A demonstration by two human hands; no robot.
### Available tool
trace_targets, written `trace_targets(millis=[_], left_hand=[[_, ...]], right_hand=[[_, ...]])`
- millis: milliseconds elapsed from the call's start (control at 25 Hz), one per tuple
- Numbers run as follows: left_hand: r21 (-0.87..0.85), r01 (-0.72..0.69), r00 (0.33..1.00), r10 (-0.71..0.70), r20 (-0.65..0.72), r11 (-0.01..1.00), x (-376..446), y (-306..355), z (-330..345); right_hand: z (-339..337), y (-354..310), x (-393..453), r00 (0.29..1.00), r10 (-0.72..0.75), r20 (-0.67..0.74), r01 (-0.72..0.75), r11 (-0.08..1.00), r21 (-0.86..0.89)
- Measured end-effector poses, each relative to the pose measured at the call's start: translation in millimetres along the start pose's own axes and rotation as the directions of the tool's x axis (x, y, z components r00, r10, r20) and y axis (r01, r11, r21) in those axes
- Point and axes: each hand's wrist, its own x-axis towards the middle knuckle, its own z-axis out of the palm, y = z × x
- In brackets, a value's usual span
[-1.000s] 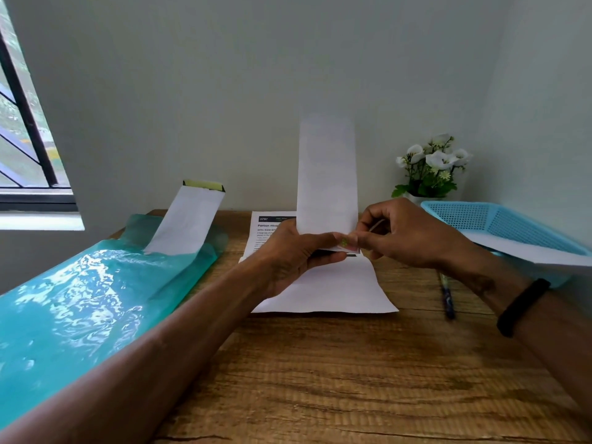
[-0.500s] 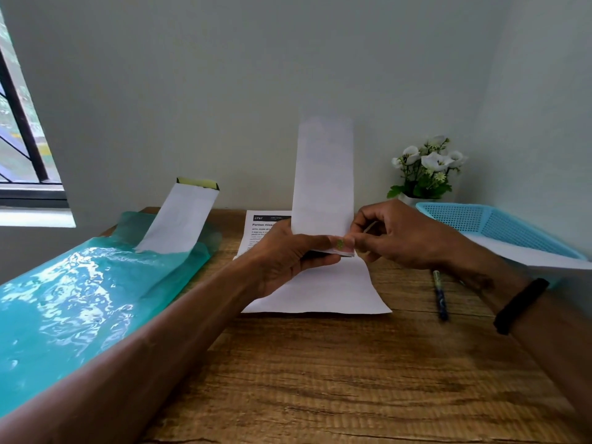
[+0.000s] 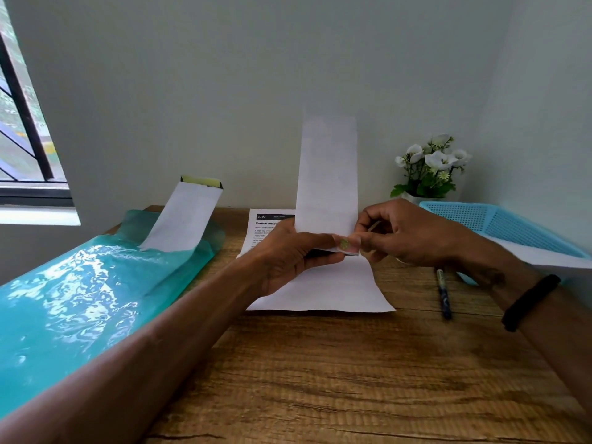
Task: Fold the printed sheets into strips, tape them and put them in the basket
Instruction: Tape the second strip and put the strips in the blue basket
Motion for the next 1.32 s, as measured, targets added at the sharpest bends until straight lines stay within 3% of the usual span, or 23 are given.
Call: trace_targets(millis=[680, 1120, 1320], left_hand=[[0.015, 0.009, 1.000, -0.010, 0.016, 1.000, 0, -2, -1], [0.045, -0.033, 0.998, 0.035, -0.045, 0.998, 3, -5, -2], [0.040, -0.058, 0.995, 0.061, -0.077, 0.998, 6, -6, -7]], right_hand=[[4, 0, 0, 1.000, 0.012, -0.020, -0.012, 0.999, -0.029], [7, 1, 1, 0.993, -0.002, -0.115, -0.007, 0.997, -0.071], [22, -1, -1, 0.962, 0.052, -0.269, -0.010, 0.988, 0.155]])
